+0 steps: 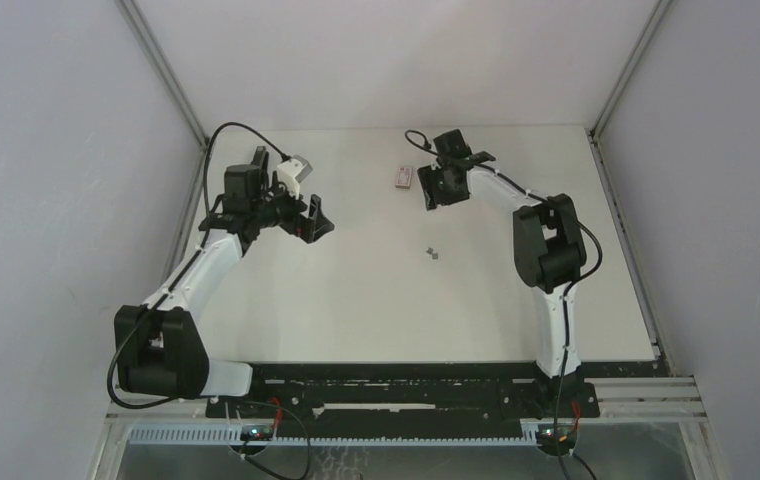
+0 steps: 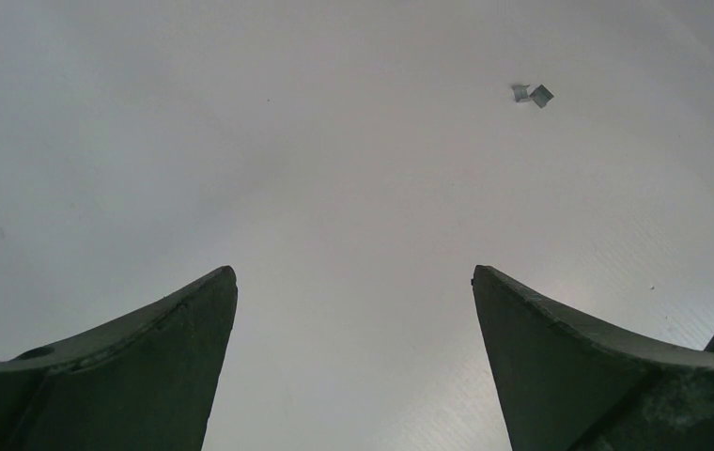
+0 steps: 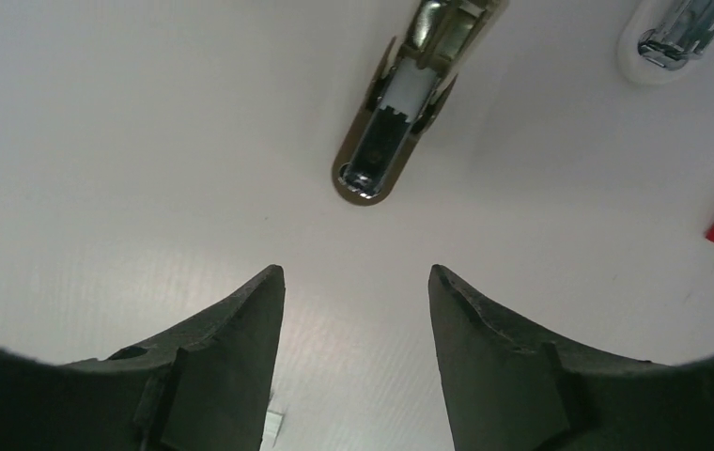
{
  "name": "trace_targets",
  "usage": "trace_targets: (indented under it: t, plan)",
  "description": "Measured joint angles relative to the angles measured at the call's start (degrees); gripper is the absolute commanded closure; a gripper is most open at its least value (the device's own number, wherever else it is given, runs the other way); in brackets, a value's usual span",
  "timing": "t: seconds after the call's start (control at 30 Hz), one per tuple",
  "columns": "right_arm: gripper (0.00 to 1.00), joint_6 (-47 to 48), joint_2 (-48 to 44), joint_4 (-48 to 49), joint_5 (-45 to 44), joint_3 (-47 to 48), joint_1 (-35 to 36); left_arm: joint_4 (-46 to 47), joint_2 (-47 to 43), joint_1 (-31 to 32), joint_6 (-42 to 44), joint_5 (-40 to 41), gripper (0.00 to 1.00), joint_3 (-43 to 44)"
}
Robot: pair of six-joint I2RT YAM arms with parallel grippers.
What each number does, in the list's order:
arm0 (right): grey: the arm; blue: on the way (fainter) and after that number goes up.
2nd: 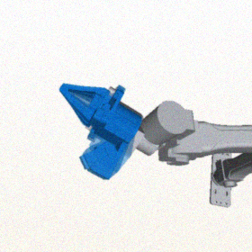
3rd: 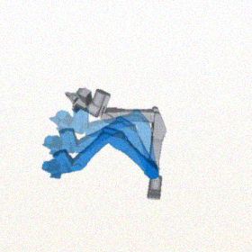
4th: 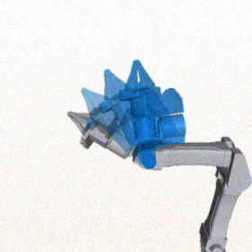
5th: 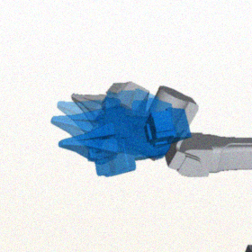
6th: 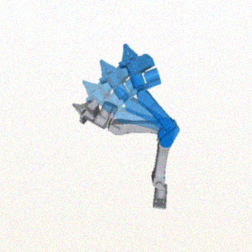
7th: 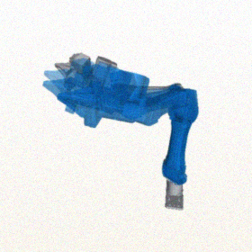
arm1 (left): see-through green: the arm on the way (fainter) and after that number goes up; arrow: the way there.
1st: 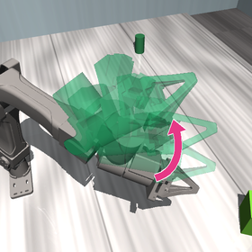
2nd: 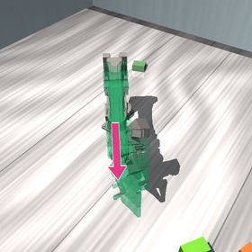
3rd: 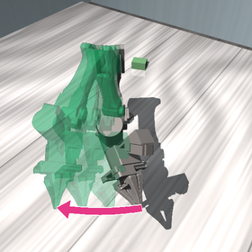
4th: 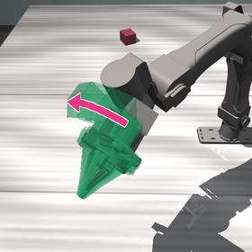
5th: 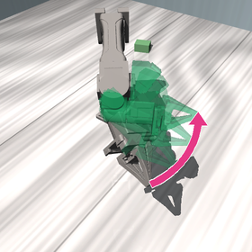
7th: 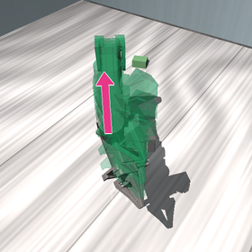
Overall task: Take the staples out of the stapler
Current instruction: Place the stapler at the center of the board.
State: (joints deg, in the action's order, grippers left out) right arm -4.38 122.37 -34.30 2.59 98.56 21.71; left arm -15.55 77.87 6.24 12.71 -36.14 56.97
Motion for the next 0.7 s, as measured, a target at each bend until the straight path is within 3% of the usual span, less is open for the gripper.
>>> trace_targets:
  t: [0.7]
  plan:
    - [0.52,2.80,7.67,-1.51,1.51,7.28,-0.42,0.02,0.00,0.00,0.00,0.04,0.00,-0.02]
